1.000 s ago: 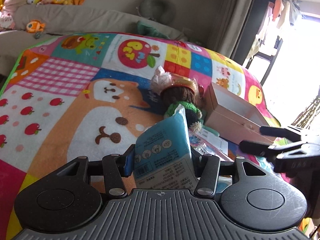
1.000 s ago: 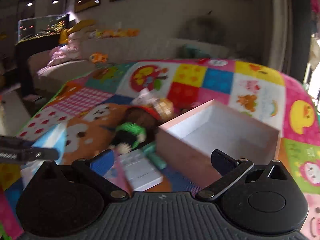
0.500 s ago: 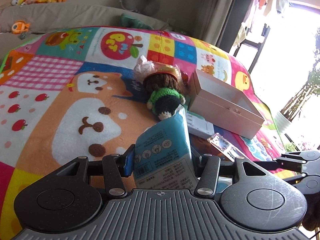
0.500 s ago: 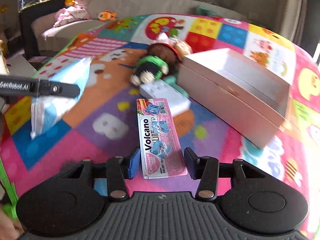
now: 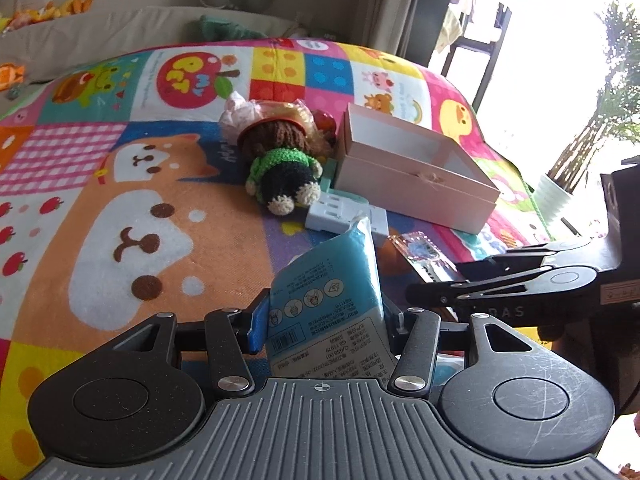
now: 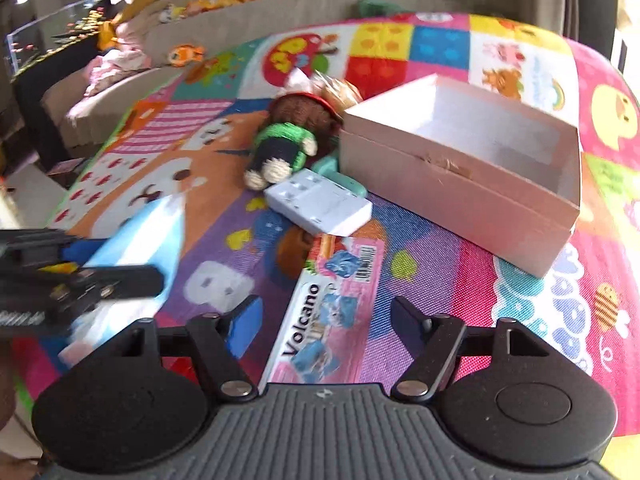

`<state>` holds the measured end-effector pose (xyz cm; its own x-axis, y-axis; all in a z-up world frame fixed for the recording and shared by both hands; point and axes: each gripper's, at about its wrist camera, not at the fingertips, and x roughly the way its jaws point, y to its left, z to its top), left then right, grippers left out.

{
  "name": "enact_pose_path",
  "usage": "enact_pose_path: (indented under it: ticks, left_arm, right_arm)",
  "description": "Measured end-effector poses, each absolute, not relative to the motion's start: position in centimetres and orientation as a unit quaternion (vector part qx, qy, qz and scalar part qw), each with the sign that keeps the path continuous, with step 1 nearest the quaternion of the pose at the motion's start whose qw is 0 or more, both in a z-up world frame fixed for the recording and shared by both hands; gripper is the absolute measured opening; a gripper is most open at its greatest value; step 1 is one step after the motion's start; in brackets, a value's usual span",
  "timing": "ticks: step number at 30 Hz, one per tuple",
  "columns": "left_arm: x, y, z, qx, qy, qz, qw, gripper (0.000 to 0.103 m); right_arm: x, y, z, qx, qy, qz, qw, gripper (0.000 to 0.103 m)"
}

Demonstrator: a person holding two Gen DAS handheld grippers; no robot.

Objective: Organize objects
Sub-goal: 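Carry the tissue pack toward the pink box with the left tool while the right tool grasps the Volcano card, then lower the tissue pack into the pink box with the left tool while the right tool carries the card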

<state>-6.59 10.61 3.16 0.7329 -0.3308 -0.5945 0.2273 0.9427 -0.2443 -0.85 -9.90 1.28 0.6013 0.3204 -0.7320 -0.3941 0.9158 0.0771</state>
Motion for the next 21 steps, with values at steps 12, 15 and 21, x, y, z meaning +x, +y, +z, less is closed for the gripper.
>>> enact_pose_path:
  ticks: [12, 15, 21]
  left_arm:
    - [7.2, 0.8, 11.4, -0.102, 0.224, -0.238, 0.94, 0.057]
    - [13.2, -3.5, 10.0, -0.122, 0.265, -0.233, 0.928, 0.057]
    - [18.3, -7.8, 5.3, -0.13, 0.395, -0.2, 0.887, 0.059]
  right_arm:
    - [-6.8, -18.6, 6.6, -0.014, 0.301, 0.165, 0.939, 0.024]
    - [-7.0, -20.4, 6.6, 0.002, 0.297, 0.156, 0.942, 0.024]
    - [-7.9, -22.8, 4.5, 0.021, 0.316, 0.175, 0.932, 0.06]
